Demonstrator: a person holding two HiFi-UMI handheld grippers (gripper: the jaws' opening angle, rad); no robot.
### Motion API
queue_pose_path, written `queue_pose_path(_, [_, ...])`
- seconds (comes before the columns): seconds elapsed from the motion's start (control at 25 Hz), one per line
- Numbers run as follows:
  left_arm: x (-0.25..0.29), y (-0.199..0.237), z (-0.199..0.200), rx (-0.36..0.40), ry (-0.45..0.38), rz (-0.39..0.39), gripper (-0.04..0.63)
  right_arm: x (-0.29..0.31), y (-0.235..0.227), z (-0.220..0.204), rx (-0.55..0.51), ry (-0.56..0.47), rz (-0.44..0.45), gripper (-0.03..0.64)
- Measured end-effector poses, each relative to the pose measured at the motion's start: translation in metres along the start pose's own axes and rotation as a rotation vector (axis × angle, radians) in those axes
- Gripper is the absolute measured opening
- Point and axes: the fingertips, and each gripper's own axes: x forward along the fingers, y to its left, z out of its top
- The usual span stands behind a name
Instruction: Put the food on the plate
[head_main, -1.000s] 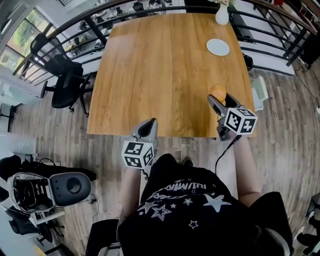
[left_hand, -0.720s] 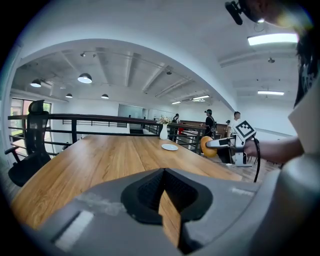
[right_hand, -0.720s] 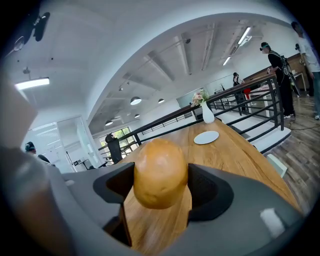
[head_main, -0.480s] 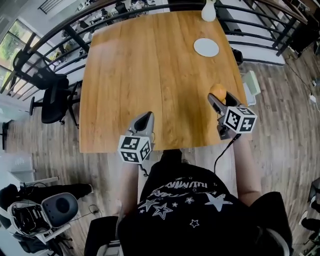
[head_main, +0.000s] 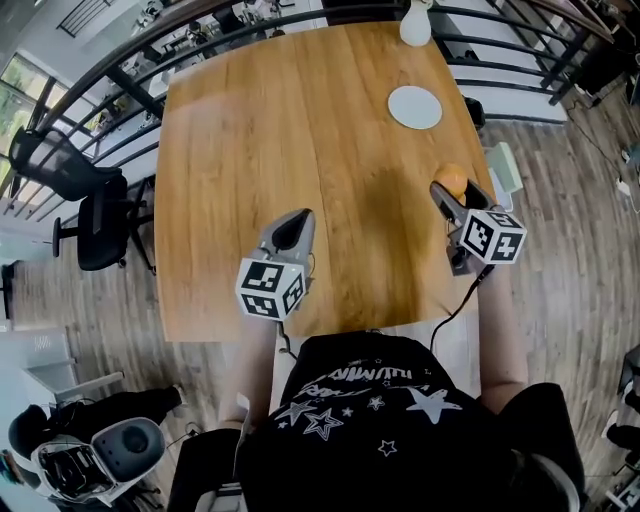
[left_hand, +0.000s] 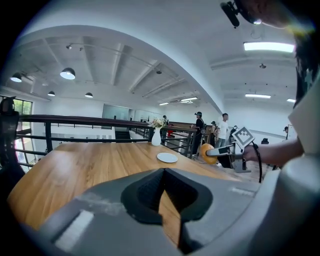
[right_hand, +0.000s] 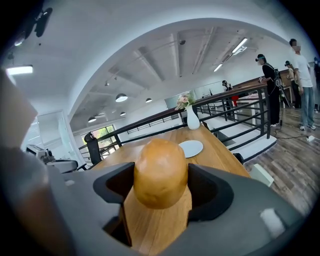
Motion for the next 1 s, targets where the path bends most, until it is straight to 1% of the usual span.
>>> queue_pose_path(0.16, [0.032,0.011,0.011,0.016,0.004,-0.032,0.000,0.020,-0.024,0.014,0.009,-0.004,-0.044,0.337])
queue_pose_path(0.44, [0.080,0.039,0.049,0.017,0.008,-0.066,0.000,0.058,-0.046,0.060,0.018,-0.009,-0.099,0.337])
queue_pose_path(0.64, [0.108,0.058,0.048,0.005,0.023,-0.075,0.000,0.091,-0.058,0.067,0.006,0.017,-0.112,0.337])
queue_pose_path(0.8, [0.123,0.073,0.041,-0.014,0.035,-0.073,0.000,0.121,-0.066,0.071,-0.042,0.054,-0.128,0.337])
queue_pose_path(1.0, [0.136,0.091,0.037,-0.013,0.039,-0.059,0.000,0.153,-0.075,0.077,-0.108,0.101,-0.157,0.337])
